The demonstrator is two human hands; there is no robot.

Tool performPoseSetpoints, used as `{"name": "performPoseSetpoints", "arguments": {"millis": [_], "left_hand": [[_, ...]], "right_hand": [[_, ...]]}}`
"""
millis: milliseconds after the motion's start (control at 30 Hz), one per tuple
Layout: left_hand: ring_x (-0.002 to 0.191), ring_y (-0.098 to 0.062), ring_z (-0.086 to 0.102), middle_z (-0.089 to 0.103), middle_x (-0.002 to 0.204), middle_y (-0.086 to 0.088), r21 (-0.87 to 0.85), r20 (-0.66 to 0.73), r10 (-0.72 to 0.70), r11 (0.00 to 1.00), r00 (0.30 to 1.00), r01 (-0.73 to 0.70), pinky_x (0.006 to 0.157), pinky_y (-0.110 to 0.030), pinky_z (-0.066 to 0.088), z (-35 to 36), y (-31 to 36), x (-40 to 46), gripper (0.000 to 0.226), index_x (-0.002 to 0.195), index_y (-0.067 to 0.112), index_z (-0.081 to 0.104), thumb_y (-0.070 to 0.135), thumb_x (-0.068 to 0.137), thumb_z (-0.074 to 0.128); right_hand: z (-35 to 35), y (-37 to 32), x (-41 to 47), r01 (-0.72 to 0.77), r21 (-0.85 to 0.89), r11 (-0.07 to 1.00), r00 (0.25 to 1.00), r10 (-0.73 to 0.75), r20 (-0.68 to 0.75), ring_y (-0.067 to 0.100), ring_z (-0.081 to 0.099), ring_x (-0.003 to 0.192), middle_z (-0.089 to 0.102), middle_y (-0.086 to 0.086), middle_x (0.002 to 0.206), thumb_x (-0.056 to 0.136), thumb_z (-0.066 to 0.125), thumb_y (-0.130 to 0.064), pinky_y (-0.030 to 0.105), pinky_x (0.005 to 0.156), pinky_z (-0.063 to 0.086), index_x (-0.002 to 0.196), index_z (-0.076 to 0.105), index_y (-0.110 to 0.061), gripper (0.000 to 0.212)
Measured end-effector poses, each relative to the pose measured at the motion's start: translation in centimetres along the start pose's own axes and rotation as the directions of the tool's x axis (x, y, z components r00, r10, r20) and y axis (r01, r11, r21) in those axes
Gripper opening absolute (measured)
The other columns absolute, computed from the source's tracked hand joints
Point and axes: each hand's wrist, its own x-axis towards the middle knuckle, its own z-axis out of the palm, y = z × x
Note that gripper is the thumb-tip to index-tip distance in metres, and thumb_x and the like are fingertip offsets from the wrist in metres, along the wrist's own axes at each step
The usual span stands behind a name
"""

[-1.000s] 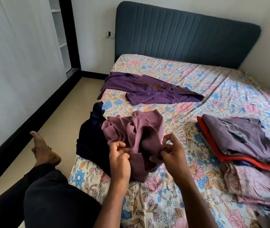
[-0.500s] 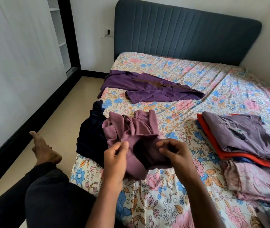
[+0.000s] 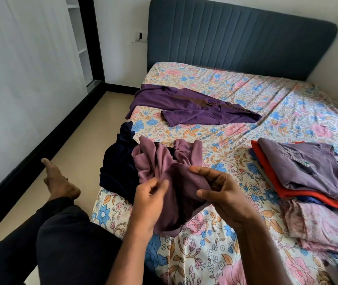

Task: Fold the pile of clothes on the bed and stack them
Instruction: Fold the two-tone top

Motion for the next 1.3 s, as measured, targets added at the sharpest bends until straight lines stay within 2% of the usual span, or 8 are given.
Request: {"name": "performPoseSetpoints", "arguments": {"millis": [100,333,500,633,800,900,1067,1300], "left_hand": [[0.094,-0.026,0.07,0.075,0.101,-0.017,-0.377,0.101,-0.229,0.892,0.968,0.25,0.09,-0.039,0.054,-0.6,0.8,0.1,0.026,0.102,0.003,0.072,0.019,0.104,0.051],[0.098,-0.038,0.07,0.07,0.107,-0.028,-0.334,0.329,-0.284,0.857,0.901,0.392,0.096,-0.047,0.053,-2.1,0.8,-0.3,0.034,0.101,-0.003,0.07,0.03,0.098,0.061],[0.099,-0.034,0.069,0.074,0.095,-0.016,0.084,0.181,-0.024,0.996,0.983,0.009,0.087,-0.042,0.055,-1.9,-0.5,0.1,0.014,0.091,0.019,0.077,0.033,0.087,0.076],[0.122,-0.011,0.041,0.046,0.127,0.013,0.644,0.092,0.376,0.684,0.922,-0.343,0.091,-0.04,0.039,-1.5,-1.1,0.3,0.071,0.127,0.048,0.054,0.064,0.063,0.08],[0.106,-0.004,0.058,0.063,0.109,0.021,0.515,0.23,0.485,0.675,0.844,-0.528,0.09,-0.047,0.048,-0.6,-1.4,0.4,0.031,0.113,0.04,0.065,0.049,0.083,0.068],[0.077,-0.01,0.066,0.07,0.082,0.008,0.312,0.212,0.483,0.79,0.849,-0.527,0.07,-0.042,0.055,-0.9,-1.4,0.4,0.011,0.093,0.017,0.07,0.021,0.098,0.062],[0.057,-0.017,0.044,0.049,0.062,-0.015,0.176,0.274,0.342,0.901,0.899,-0.397,0.053,-0.04,0.039,-1.0,-0.8,0.0,0.028,0.082,-0.001,0.057,0.018,0.102,0.056],[0.059,-0.015,0.036,0.038,0.06,-0.003,0.162,0.22,0.261,0.94,0.94,-0.299,0.056,-0.036,0.031,-2.5,-1.7,0.7,0.044,0.073,0.004,0.054,0.034,0.104,0.05]], "right_hand": [[-0.4,0.3,0.0,-0.015,0.032,0.999,1.0,0.015,0.002,0.036,0.066,0.117,0.065,0.026,0.13,0.069,0.063,0.026,0.036,0.091,0.06,0.128,0.063,0.005,0.062],[-1.9,1.3,-0.4,-0.084,0.159,0.984,0.996,0.085,0.001,0.035,0.058,0.128,0.056,0.025,0.142,0.071,0.034,0.041,0.037,0.093,0.059,0.13,0.063,0.005,0.075],[-1.8,1.4,-0.5,-0.084,0.284,0.955,0.995,0.093,-0.02,0.033,0.066,0.113,0.061,0.028,0.127,0.066,0.02,0.035,0.036,0.083,0.062,0.123,0.063,0.006,0.077],[-1.6,1.5,-0.2,-0.082,0.285,0.955,0.995,0.063,0.073,0.034,0.063,0.113,0.059,0.025,0.13,0.069,0.022,0.037,0.037,0.081,0.059,0.128,0.05,-0.007,0.078],[-1.1,1.6,0.3,-0.071,0.33,0.941,0.987,0.019,0.16,0.032,0.067,0.106,0.054,0.03,0.135,0.067,0.03,0.037,0.031,0.074,0.059,0.126,0.044,-0.011,0.078],[-1.3,1.5,0.1,-0.098,-0.053,0.994,0.995,0.099,0.015,0.028,0.068,0.107,0.066,0.019,0.125,0.072,0.036,0.035,0.032,0.07,0.059,0.118,0.05,-0.003,0.062],[-1.6,3.3,0.3,-0.295,-0.823,0.486,0.931,-0.048,-0.362,0.014,0.07,0.08,0.074,-0.009,0.082,0.083,0.056,0.001,0.036,0.073,0.057,0.085,0.076,-0.022,0.031],[-1.4,2.2,0.3,-0.228,-0.256,0.939,0.879,0.085,-0.47,0.022,0.069,0.07,0.074,0.018,0.083,0.097,0.055,0.005,0.033,0.067,0.06,0.094,0.07,0.0,0.017]]}}
